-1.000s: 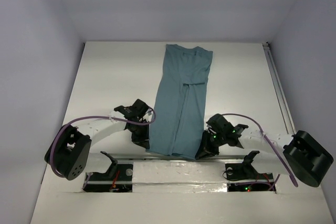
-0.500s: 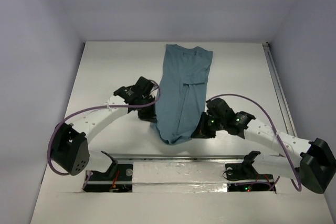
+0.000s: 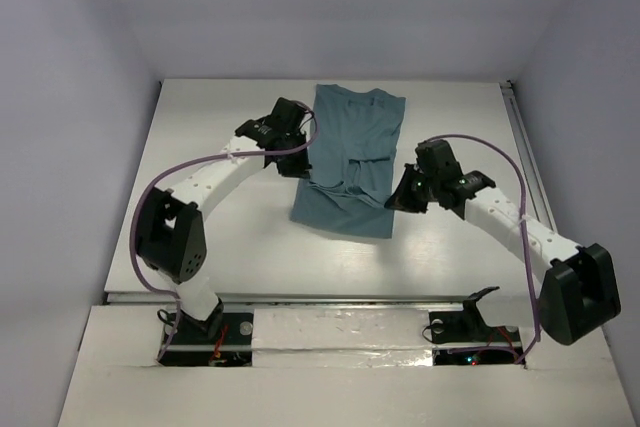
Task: Fold and stack the t-shirts
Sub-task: Fold the folded rectangular tshirt in 1/3 of the way
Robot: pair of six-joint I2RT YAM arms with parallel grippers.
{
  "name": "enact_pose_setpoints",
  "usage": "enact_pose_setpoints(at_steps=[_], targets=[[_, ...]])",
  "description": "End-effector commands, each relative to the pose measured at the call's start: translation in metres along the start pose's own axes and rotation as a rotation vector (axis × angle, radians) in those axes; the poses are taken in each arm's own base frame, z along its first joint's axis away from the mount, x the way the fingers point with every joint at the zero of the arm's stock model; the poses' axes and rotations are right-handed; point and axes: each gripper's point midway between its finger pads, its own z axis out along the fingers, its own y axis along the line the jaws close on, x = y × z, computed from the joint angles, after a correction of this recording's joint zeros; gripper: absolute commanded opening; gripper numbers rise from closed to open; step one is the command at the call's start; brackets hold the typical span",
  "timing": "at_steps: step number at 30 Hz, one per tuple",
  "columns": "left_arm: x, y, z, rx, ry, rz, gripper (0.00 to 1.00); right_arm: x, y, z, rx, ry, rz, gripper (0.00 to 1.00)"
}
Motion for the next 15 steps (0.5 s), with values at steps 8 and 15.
enact_pose_setpoints(at_steps=[8, 15], targets=[[-0.1, -0.008, 0.008, -0.035, -0.207, 0.005, 0.0, -0.094, -0.006, 0.012, 0.047, -0.163, -0.07, 0.0], [-0.123, -0.01, 0.043, -0.055, -0.19, 0.021, 0.0, -0.135, -0.012, 0.033, 0.061, -0.181, -0.072, 0.0]])
